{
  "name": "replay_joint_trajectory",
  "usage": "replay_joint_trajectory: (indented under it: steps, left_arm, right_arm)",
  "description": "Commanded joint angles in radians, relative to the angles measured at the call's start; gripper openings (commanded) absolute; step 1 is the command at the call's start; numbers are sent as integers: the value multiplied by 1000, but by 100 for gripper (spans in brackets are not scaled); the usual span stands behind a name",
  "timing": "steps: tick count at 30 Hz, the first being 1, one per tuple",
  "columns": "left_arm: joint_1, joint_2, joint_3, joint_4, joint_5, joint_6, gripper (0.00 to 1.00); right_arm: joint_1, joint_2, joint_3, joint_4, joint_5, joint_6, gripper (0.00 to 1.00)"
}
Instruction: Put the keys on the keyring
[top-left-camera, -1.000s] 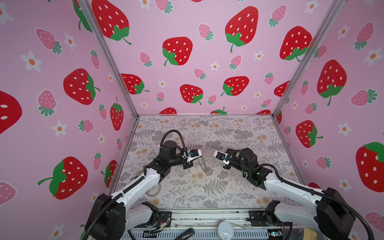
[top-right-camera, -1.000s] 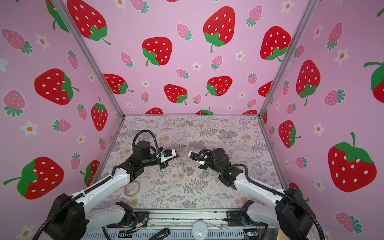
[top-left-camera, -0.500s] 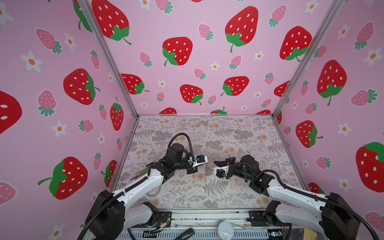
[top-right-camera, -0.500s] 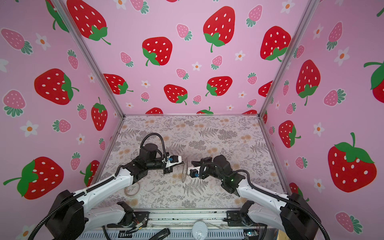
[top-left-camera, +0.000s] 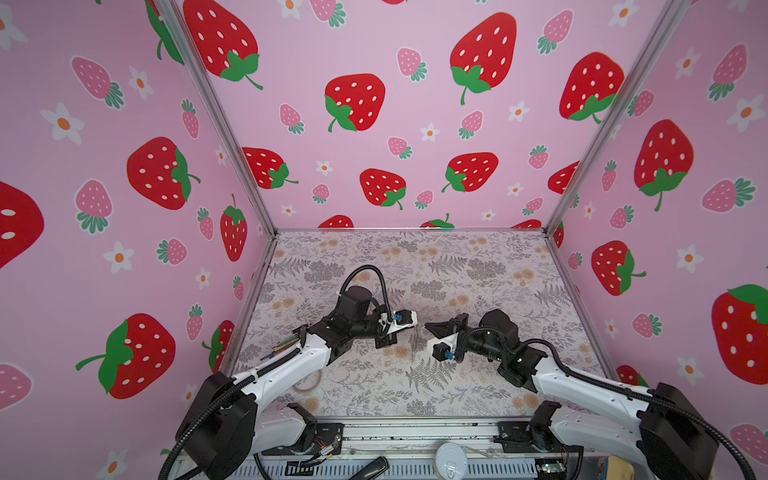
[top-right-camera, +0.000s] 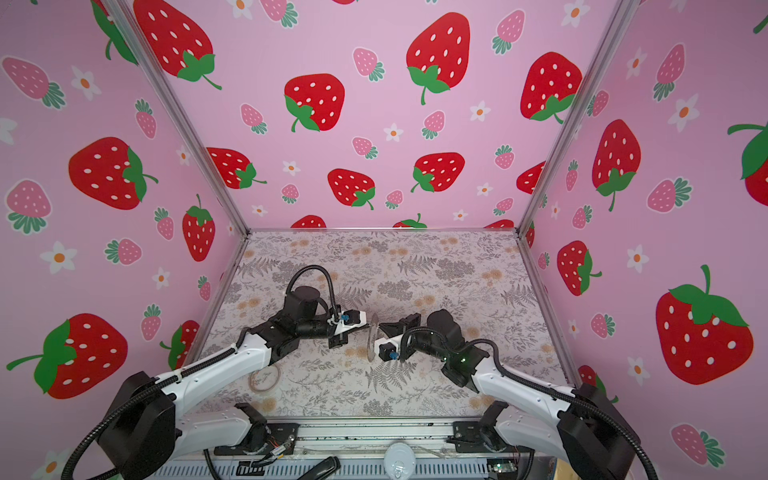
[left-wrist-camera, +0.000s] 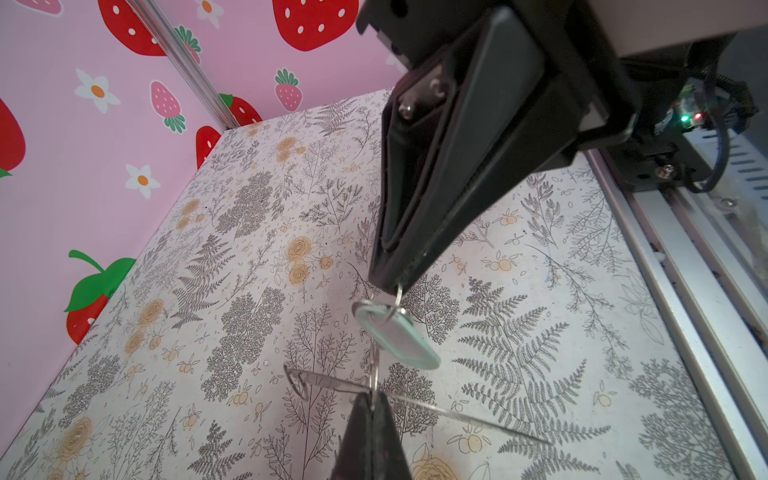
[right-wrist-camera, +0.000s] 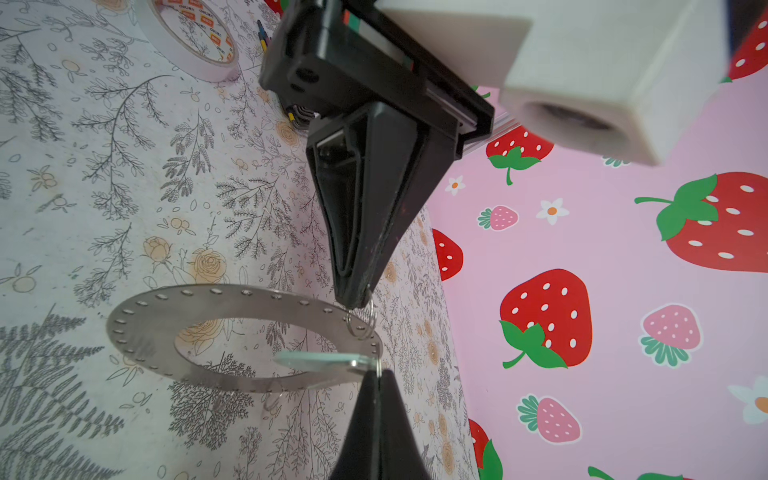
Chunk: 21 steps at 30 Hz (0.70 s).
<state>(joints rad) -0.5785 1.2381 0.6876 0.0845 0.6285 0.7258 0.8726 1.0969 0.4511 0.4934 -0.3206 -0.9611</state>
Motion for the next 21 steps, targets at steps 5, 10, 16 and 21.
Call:
replay_joint_trajectory:
  steps: [5,10,16,21]
  left_arm:
    - [-18,7,63,-37,28,15,0]
    - [-21,8,65,-48,25,24,0]
    - [-22,3,62,-39,3,20,0]
    - [-23,-5,55,-17,-20,8,0]
  right_arm:
    - [9,18,31,17,-51,-25,0]
    - [10,17,33,22,-26,-20,0]
    - [10,13,23,27,7,-2,0]
    - [10,5,14,14,42,-7,0]
